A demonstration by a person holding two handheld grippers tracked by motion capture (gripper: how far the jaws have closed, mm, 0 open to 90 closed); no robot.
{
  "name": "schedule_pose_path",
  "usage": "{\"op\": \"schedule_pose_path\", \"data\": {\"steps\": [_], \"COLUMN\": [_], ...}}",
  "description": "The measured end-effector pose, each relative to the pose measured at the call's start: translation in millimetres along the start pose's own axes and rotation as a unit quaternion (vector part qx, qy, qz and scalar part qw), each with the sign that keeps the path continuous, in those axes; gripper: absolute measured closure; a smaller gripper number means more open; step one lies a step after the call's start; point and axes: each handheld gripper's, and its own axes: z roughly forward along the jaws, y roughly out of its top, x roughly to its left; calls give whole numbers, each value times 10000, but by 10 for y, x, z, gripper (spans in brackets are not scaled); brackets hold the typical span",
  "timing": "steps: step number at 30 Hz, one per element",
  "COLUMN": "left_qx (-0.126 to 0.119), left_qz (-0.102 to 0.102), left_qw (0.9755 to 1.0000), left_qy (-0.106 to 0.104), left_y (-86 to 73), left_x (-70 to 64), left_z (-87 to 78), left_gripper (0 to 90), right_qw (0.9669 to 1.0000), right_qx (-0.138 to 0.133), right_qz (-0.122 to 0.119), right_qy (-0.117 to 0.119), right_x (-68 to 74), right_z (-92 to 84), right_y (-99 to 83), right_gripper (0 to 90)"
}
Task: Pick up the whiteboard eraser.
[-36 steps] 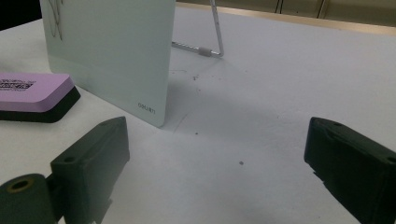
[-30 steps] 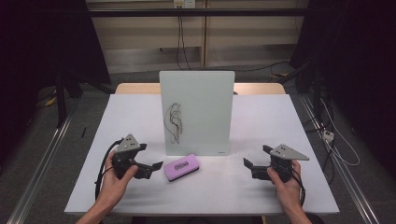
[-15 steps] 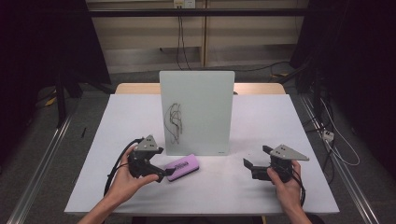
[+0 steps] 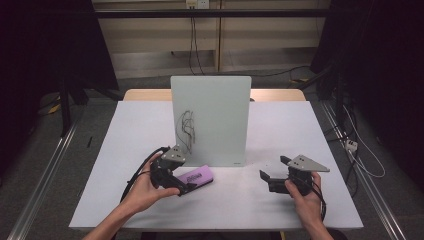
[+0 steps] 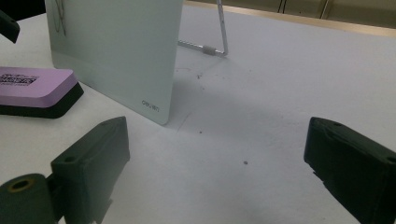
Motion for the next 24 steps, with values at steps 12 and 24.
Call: {"op": "schedule_pose_path", "data": {"steps": [12,24], "left_qx": [420,781], "left_qz": [107,244], "left_qw": [9991,9966], "left_qy": [-22,-30], "left_y": [162,133], "left_x": [-1,-17], "left_z": [254,341], "left_gripper": [251,355], "right_qw": [10000,10000], "right_qx": [4,10], "right_qz": [-35,-55], "right_qy": [37,59], "right_x": [9,11], "right_z": [13,14], "right_y": [6,2], "right_gripper": [70,72]}}
